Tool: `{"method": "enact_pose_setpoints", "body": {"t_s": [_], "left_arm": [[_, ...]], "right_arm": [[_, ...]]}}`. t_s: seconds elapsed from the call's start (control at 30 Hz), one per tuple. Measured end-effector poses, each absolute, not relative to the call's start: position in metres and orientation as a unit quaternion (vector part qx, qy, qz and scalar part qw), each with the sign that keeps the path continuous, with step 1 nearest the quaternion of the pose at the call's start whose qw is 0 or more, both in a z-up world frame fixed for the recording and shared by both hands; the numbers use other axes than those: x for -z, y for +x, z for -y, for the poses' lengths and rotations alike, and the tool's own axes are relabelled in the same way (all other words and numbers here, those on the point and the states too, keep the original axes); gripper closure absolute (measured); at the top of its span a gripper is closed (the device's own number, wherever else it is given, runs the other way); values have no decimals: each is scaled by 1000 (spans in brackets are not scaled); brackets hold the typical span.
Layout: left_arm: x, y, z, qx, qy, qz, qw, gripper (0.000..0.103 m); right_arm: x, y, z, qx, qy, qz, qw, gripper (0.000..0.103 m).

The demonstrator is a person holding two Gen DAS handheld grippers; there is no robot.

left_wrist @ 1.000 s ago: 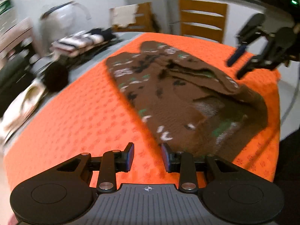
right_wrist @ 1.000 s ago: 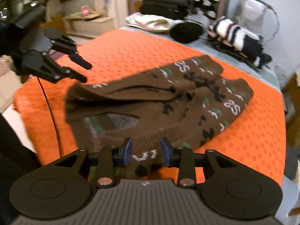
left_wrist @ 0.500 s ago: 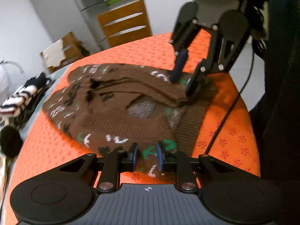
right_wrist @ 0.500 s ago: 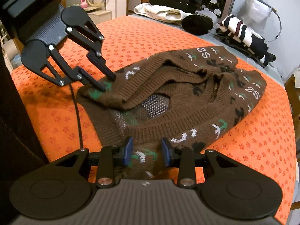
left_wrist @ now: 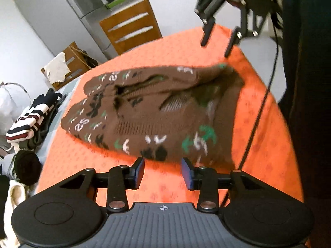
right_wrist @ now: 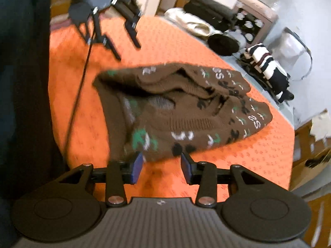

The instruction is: Fold clothes

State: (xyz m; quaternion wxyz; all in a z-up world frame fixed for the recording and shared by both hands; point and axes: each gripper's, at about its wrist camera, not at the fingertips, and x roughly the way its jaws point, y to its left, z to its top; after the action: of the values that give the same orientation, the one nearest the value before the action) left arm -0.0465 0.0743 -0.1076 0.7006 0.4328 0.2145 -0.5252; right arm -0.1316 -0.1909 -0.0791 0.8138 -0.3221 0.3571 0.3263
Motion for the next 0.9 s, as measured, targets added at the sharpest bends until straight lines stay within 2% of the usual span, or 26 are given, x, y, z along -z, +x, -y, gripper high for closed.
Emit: {"method": "enact_pose_setpoints", "body": {"t_s": [0.17,0.3,0.4,0.63,0.9], "left_arm": [[122,-55,-74,538,470,-187,674,57],[131,-63,-76,557,509,-143,641,54],[136,-69,-77,568,535,-103,617,54],[149,-82,-78,605,586,-26,539,54],[155,-90,-76,635,608,66,472,52]], "right_arm": [[102,-134,186,-343,-394,-343,781,55],[111,-140,176,-362,-438,-309,762,45],[114,-145,169,-379,-454,-287,754,43],[119,-154,161,-415,-501,-237,722,43],[116,-145,158,-446,-504,-223,705,48]]}}
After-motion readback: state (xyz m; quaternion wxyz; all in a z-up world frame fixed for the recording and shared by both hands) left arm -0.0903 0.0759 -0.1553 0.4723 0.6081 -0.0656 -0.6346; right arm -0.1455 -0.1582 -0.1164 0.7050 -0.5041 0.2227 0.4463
